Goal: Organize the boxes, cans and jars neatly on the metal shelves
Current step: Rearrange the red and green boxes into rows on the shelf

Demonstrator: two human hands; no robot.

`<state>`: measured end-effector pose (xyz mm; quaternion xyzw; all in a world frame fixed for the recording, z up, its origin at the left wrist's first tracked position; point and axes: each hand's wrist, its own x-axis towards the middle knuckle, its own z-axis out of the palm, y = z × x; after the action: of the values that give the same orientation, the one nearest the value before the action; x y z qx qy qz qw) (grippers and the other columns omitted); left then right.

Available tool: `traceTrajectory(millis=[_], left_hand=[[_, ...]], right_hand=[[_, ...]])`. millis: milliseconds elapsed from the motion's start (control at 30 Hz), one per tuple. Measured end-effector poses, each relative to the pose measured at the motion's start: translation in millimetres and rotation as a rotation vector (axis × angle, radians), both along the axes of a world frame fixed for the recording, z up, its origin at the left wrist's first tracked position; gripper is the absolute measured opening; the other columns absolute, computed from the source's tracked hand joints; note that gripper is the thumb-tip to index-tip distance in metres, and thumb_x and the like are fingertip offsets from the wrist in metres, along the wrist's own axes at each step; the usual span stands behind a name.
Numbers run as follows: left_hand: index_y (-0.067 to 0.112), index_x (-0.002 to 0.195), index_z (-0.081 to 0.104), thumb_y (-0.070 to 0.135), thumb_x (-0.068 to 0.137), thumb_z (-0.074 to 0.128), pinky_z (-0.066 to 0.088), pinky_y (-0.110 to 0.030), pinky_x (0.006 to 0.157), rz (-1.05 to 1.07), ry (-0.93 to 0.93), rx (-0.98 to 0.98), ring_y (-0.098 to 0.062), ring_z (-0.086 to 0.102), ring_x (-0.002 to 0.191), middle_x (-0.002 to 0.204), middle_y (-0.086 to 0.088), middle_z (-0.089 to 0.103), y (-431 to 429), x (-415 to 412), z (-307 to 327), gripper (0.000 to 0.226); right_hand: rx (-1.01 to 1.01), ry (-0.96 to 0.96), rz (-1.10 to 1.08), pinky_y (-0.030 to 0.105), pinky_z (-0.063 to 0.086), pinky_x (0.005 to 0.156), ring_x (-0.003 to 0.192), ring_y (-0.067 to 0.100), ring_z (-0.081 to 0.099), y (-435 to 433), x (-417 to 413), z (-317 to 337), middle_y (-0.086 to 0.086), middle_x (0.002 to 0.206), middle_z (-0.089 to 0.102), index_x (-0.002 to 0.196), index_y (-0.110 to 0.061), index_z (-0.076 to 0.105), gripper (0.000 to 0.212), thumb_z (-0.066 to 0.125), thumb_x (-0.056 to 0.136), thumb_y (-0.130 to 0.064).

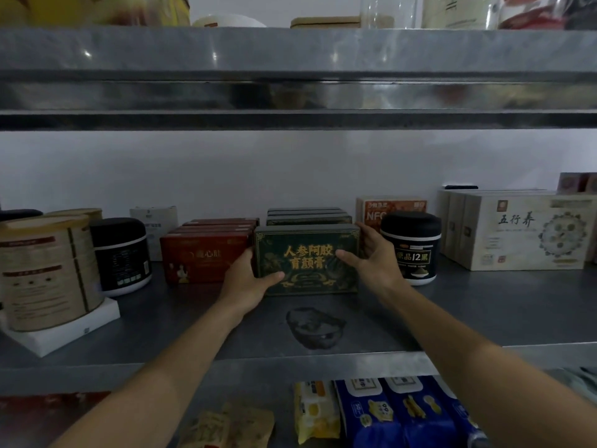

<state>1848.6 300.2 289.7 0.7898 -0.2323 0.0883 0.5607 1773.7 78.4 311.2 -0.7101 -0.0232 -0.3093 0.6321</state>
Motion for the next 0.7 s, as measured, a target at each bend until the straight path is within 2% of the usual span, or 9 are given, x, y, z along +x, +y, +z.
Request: traceTrajectory(millis=[67, 167, 267, 333, 433, 500, 600, 700], left_hand=[[0.019, 0.129, 0.046, 0.01, 0.069, 0.086, 0.042, -0.028, 0.097, 0.006, -0.018, 0.064, -0.013, 0.052, 0.112, 0.118, 0.005, 0.058, -6, 6, -2, 0.073], [0.019, 0.125, 0.045, 0.01, 0.059, 0.091, 0.044, -0.031, 0.097, 0.038, -0.05, 0.093, -0.016, 0.054, 0.114, 0.119, 0.004, 0.058, -15, 13, -6, 0.08], [0.017, 0.124, 0.047, 0.014, 0.053, 0.094, 0.045, -0.032, 0.096, 0.101, -0.088, 0.112, -0.019, 0.054, 0.114, 0.12, -0.001, 0.059, -24, 22, -5, 0.084], [0.017, 0.126, 0.047, 0.018, 0.053, 0.094, 0.044, -0.03, 0.094, 0.118, -0.095, 0.123, -0.019, 0.054, 0.115, 0.122, -0.001, 0.059, -27, 26, -3, 0.087], [0.016, 0.131, 0.045, 0.018, 0.056, 0.093, 0.044, -0.029, 0.096, 0.116, -0.092, 0.122, -0.021, 0.054, 0.117, 0.125, -0.002, 0.059, -33, 33, -3, 0.089], [0.015, 0.133, 0.045, 0.018, 0.058, 0.093, 0.044, -0.028, 0.095, 0.104, -0.07, 0.115, -0.021, 0.054, 0.118, 0.126, -0.003, 0.059, -36, 38, -4, 0.089], [0.017, 0.133, 0.048, 0.017, 0.058, 0.092, 0.043, -0.027, 0.095, 0.071, -0.053, 0.099, -0.02, 0.054, 0.118, 0.126, -0.001, 0.06, -39, 45, -6, 0.087], [0.018, 0.132, 0.047, 0.016, 0.06, 0.092, 0.041, -0.027, 0.095, 0.056, -0.046, 0.089, -0.019, 0.053, 0.119, 0.127, 0.001, 0.059, -41, 52, -8, 0.085]], right_hand=[[-0.028, 0.044, 0.022, 0.023, 0.051, 0.092, 0.115, 0.012, 0.057, -1, 3, -3, -0.007, 0.119, 0.06, 0.143, -0.016, 0.04, 0.072, 0.071, 0.081, 0.005], [-0.177, 0.157, 0.055, 0.02, 0.048, 0.091, 0.115, 0.008, 0.05, -2, 10, -7, -0.017, 0.114, 0.054, 0.145, -0.025, 0.027, 0.093, 0.075, 0.073, 0.012], [-0.206, 0.218, 0.036, 0.03, 0.042, 0.102, 0.124, 0.014, 0.045, -6, 21, -9, -0.004, 0.127, 0.048, 0.148, -0.024, 0.014, 0.103, 0.073, 0.073, 0.015], [-0.192, 0.239, 0.021, 0.03, 0.041, 0.1, 0.127, 0.017, 0.043, -8, 27, -9, 0.002, 0.135, 0.046, 0.149, -0.023, 0.01, 0.104, 0.071, 0.074, 0.016], [-0.165, 0.287, 0.032, 0.032, 0.043, 0.1, 0.132, 0.022, 0.041, -13, 36, -10, 0.007, 0.147, 0.04, 0.155, -0.021, -0.005, 0.113, 0.069, 0.077, 0.014], [-0.156, 0.3, 0.037, 0.026, 0.049, 0.089, 0.133, 0.024, 0.041, -16, 41, -11, 0.007, 0.149, 0.039, 0.155, -0.022, -0.007, 0.113, 0.067, 0.079, 0.016], [-0.148, 0.289, 0.037, 0.008, 0.05, 0.058, 0.125, 0.019, 0.043, -21, 47, -13, 0.005, 0.142, 0.044, 0.155, -0.021, 0.002, 0.107, 0.064, 0.077, 0.018], [-0.161, 0.27, 0.034, 0.007, 0.047, 0.052, 0.117, 0.015, 0.045, -24, 54, -15, -0.001, 0.124, 0.049, 0.15, -0.021, 0.019, 0.096, 0.065, 0.075, 0.019]])
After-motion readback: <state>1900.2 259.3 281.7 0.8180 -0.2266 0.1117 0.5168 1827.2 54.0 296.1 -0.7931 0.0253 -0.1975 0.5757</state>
